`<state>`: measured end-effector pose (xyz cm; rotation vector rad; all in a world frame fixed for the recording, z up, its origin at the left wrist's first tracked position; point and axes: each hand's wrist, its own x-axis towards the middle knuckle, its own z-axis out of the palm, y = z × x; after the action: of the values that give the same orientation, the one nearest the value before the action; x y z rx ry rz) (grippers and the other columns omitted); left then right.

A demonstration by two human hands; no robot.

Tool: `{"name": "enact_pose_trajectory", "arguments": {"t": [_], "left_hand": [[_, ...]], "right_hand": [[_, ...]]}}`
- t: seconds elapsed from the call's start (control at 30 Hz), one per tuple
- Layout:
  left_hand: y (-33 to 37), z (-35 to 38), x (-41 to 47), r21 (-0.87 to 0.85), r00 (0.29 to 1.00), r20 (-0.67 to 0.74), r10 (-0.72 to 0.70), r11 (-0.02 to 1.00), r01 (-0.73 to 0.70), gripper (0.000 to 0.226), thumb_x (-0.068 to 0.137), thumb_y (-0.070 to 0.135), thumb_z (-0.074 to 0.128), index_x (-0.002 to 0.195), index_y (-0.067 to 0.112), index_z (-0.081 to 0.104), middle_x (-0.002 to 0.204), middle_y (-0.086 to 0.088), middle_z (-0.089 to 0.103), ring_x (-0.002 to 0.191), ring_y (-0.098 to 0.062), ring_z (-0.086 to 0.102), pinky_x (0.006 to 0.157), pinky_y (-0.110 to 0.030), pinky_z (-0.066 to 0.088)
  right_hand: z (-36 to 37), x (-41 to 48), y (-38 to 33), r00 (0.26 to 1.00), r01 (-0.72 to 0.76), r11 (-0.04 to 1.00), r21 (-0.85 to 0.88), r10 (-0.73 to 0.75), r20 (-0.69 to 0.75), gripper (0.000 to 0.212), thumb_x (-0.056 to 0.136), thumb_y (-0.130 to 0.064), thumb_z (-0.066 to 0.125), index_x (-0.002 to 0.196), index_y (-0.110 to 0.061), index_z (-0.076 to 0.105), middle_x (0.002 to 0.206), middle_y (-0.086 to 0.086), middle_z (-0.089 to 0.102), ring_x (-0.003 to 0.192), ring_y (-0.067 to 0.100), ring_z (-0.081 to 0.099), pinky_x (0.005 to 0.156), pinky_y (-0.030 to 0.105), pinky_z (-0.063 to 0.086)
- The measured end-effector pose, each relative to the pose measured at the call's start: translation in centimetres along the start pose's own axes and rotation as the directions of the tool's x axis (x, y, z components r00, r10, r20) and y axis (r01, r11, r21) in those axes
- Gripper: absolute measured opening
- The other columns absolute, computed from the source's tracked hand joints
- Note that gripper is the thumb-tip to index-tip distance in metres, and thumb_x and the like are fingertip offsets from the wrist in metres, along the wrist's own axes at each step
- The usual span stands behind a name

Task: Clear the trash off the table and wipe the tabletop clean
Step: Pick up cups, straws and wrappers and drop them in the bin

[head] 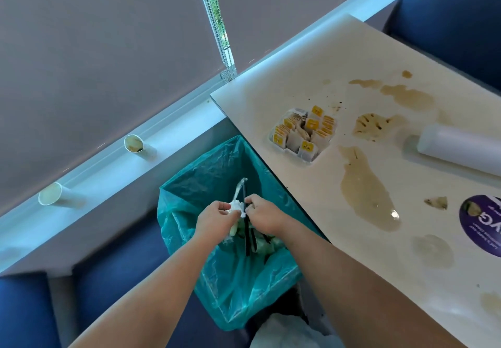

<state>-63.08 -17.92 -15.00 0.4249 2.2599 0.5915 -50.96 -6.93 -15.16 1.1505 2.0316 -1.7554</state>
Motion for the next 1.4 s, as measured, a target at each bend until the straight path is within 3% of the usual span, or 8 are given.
{"name": "enact_pose_trajectory", "arguments": {"t": [0.2, 0.33, 0.47, 0.63, 0.93, 1.07, 1.23, 1.4], "left_hand": [[-0.5, -0.2, 0.5, 0.043, 0.999, 0.029, 0.034, 0.998, -0.035, 0.036, 0.092, 0.044, 0.067, 0.125, 0.03, 0.062, 0.108, 0.009, 0.068, 0.094, -0.01, 0.063, 0.066, -0.022, 0.043], [0.9, 0.0, 0.3, 0.009, 0.995, -0.028, 0.099, 0.995, -0.099, 0.032, 0.096, 0.041, 0.063, 0.124, 0.026, 0.065, 0.1, 0.013, 0.068, 0.092, -0.007, 0.063, 0.069, -0.023, 0.044], [3.7, 0.2, -0.9, 0.018, 0.956, -0.174, 0.235, 0.972, -0.236, 0.026, 0.099, 0.042, 0.058, 0.118, 0.026, 0.065, 0.096, 0.016, 0.064, 0.085, 0.003, 0.057, 0.065, -0.014, 0.036], [9.2, 1.5, -2.9, 0.032, 0.904, -0.207, 0.373, 0.927, -0.375, 0.025, 0.1, 0.043, 0.057, 0.118, 0.027, 0.062, 0.11, 0.003, 0.059, 0.09, 0.001, 0.054, 0.077, -0.021, 0.039], [19.0, 5.7, -8.5, 0.192, 0.729, -0.059, 0.683, 0.724, -0.663, 0.03, 0.099, 0.041, 0.057, 0.124, 0.024, 0.061, 0.118, 0.001, 0.05, 0.103, -0.021, 0.058, 0.094, -0.035, 0.047], [22.4, 8.6, -11.5, 0.214, 0.695, 0.036, 0.718, 0.674, -0.707, 0.03, 0.098, 0.045, 0.059, 0.123, 0.029, 0.059, 0.121, 0.002, 0.046, 0.107, -0.024, 0.056, 0.098, -0.04, 0.048], [25.8, 12.8, -15.9, 0.25, 0.633, 0.148, 0.76, 0.59, -0.768, 0.034, 0.096, 0.045, 0.061, 0.126, 0.03, 0.06, 0.123, -0.003, 0.046, 0.103, -0.024, 0.06, 0.097, -0.043, 0.051], [27.4, 17.6, -20.2, 0.27, 0.58, 0.253, 0.774, 0.519, -0.811, 0.037, 0.096, 0.045, 0.06, 0.129, 0.029, 0.056, 0.125, -0.002, 0.045, 0.111, -0.025, 0.058, 0.098, -0.041, 0.049]], "right_hand": [[-1.3, -0.1, 0.5, 0.999, -0.001, 0.996, -0.088, -0.004, -0.051, 0.041, 0.103, -0.03, 0.041, 0.143, -0.019, 0.046, 0.114, 0.003, 0.058, 0.097, 0.019, 0.054, 0.08, 0.03, 0.041], [-3.6, -1.0, 0.1, 0.968, 0.069, 0.996, -0.057, -0.081, -0.239, 0.031, 0.102, -0.026, 0.048, 0.129, -0.019, 0.059, 0.119, 0.0, 0.064, 0.098, 0.017, 0.059, 0.084, 0.027, 0.044], [-6.4, -2.2, -0.4, 0.835, 0.182, 0.983, 0.007, -0.151, -0.53, 0.018, 0.1, -0.023, 0.051, 0.11, -0.02, 0.065, 0.102, -0.003, 0.067, 0.087, 0.015, 0.06, 0.073, 0.025, 0.044], [-11.7, -4.6, -0.9, 0.578, 0.229, 0.969, 0.095, -0.057, -0.814, 0.013, 0.101, -0.022, 0.049, 0.094, -0.021, 0.06, 0.082, -0.007, 0.062, 0.075, 0.01, 0.058, 0.061, 0.025, 0.04], [-20.7, -12.0, 2.5, 0.448, 0.079, 0.99, 0.12, 0.072, -0.891, 0.013, 0.1, -0.017, 0.047, 0.104, -0.011, 0.059, 0.103, 0.007, 0.061, 0.089, 0.024, 0.058, 0.076, 0.032, 0.046], [-23.5, -16.9, 5.4, 0.39, -0.01, 0.993, 0.116, 0.111, -0.914, 0.018, 0.1, -0.016, 0.046, 0.112, -0.007, 0.056, 0.115, 0.011, 0.053, 0.086, 0.019, 0.046, 0.078, 0.03, 0.036], [-25.9, -23.9, 9.6, 0.38, -0.13, 0.991, 0.031, 0.079, -0.921, 0.023, 0.099, -0.017, 0.049, 0.118, -0.006, 0.055, 0.122, 0.015, 0.05, 0.104, 0.033, 0.056, 0.094, 0.041, 0.048], [-27.4, -30.6, 14.8, 0.342, -0.222, 0.972, 0.07, 0.145, -0.928, 0.029, 0.098, -0.018, 0.051, 0.126, -0.011, 0.053, 0.13, 0.013, 0.045, 0.12, 0.034, 0.045, 0.097, 0.046, 0.047]]}}
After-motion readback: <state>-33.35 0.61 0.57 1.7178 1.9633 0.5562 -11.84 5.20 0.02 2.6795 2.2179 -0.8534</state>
